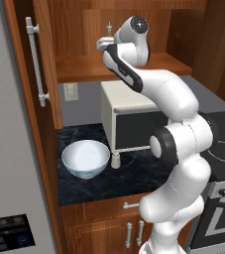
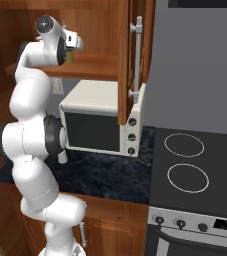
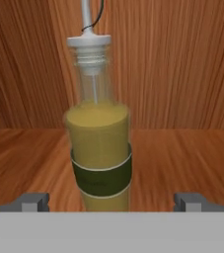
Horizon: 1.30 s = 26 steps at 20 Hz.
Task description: Retrieve the bottle and the shaker from the cabinet and place them next to the mixing bowl on the counter. Then add garlic from the fridge to the mixing bowl.
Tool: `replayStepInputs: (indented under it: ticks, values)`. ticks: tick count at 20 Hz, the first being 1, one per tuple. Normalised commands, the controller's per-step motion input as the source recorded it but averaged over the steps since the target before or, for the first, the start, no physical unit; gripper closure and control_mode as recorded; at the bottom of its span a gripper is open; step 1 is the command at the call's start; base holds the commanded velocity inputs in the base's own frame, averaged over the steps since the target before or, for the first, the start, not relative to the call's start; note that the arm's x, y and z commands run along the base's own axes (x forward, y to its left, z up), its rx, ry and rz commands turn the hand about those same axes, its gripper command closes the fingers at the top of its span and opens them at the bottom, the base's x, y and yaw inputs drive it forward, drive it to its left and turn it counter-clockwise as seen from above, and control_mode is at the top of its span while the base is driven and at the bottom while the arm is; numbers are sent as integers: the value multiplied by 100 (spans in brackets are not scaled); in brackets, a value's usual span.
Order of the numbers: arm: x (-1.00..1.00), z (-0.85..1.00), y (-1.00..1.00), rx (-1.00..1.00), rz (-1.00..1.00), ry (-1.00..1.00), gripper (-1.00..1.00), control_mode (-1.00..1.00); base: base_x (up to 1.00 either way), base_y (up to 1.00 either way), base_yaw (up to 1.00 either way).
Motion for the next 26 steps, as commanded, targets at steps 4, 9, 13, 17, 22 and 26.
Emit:
replayStepInputs:
  ticks: [4, 9, 13, 17, 22, 26]
  values:
    - [11, -1, 10, 0, 0, 5, -100, -100, 0, 0, 0]
    - [16, 0, 15, 0, 0, 4, -100, -100, 0, 0, 0]
    - [18, -7, 8, 0, 0, 1, -100, -100, 0, 0, 0]
    - [4, -4, 0, 0, 0, 0, -100, -100, 0, 0, 0]
    - [0, -12, 0, 0, 0, 0, -100, -100, 0, 0, 0]
    - [5, -17, 0, 0, 0, 0, -100, -100, 0, 0, 0]
